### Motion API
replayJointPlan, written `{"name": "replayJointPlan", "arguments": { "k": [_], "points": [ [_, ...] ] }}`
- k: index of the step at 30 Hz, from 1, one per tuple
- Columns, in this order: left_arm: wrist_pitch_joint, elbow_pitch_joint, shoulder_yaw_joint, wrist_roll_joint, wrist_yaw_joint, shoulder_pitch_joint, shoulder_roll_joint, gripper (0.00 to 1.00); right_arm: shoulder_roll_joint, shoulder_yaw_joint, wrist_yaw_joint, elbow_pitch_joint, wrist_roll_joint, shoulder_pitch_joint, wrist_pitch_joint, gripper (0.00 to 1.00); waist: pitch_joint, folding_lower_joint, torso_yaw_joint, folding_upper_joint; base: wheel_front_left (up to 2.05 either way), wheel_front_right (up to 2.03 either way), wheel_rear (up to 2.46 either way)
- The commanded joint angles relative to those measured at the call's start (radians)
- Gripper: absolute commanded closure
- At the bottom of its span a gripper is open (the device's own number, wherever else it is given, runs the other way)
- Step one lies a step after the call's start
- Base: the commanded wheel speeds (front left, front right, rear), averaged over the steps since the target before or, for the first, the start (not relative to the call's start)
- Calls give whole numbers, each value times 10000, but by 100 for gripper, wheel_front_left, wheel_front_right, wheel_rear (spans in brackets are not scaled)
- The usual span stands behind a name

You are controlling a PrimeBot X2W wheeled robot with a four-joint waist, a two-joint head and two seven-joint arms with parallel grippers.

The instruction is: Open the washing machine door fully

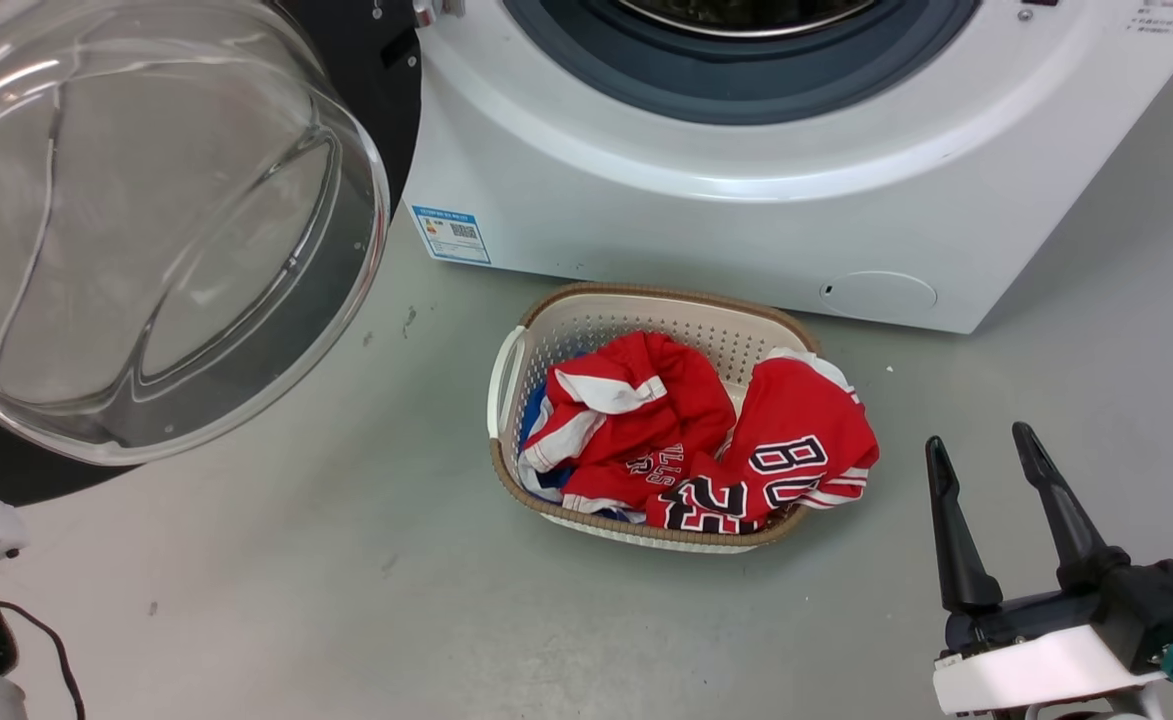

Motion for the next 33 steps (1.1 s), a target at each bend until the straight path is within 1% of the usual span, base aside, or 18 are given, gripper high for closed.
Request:
{"name": "replayJointPlan", "arguments": {
  "k": [1, 6, 9, 12, 14, 15, 21, 24, 26, 27, 28, 29, 33],
  "points": [
    [24, -137, -42, 209, -80, 183, -86, 100, 25, 15, -3, 28, 62, 86, -21, 0, -153, -1, 23, 0, 0, 0, 0],
    [24, -680, -15, 544, -177, 854, -433, 100, 25, 105, -3, 99, 261, 154, -21, 0, -620, -1, 17, 0, 0, 0, 0],
    [24, -1247, -42, 689, -320, 1371, -765, 100, 22, 96, -3, 132, 377, 250, -21, 0, -964, -1, 2, 0, 0, 0, 0],
    [24, -1905, -118, 893, -486, 1882, -921, 100, 24, 99, -3, 160, 465, 426, -19, 0, -1326, -1, -25, 0, 0, 0, 0],
    [24, -2387, -271, 1074, -539, 2307, -1120, 100, 24, 69, -3, 97, 520, 490, -19, 0, -1563, -1, -58, 0, 0, 0, 0],
    [24, -2387, -271, 1074, -539, 2307, -1120, 100, 24, 69, -3, 97, 520, 490, -19, 0, -1563, -1, -58, 0, 0, 0, 0],
    [24, -4070, -1098, 1590, -695, 3537, -1782, 100, 24, -57, -3, -14, 610, 892, -19, 0, -2180, -1, -146, 0, 0, 0, 0],
    [24, -4687, -1487, 1595, -773, 4031, -2027, 100, 25, -48, -3, -52, 627, 1010, -21, 0, -2357, -1, -235, 0, 0, 0, 0],
    [24, -5052, -1772, 1591, -738, 4270, -2178, 100, 24, -48, -3, -74, 628, 1111, -21, 0, -2467, -1, -300, 0, 0, 0, 0],
    [24, -5154, -1916, 1547, -741, 4406, -2240, 96, 24, -44, -4, -79, 631, 1160, -20, 0, -2525, -1, -344, 0, 0, 0, 0],
    [24, -5260, -2070, 1506, -754, 4557, -2309, 56, 24, -44, -3, -98, 634, 1189, -20, 0, -2565, -1, -399, 0, 0, 0, 0],
    [26, -5383, -2193, 1482, -739, 4642, -2331, 0, 22, -73, -3, -130, 642, 1203, -20, 0, -2592, -1, -454, 0, 0, 0, 0],
    [26, -5835, -2701, 1192, -705, 5057, -2425, 0, 24, -131, -3, -220, 665, 1209, -20, 0, -2667, -1, -762, 0, 0, 0, 0]
  ]
}}
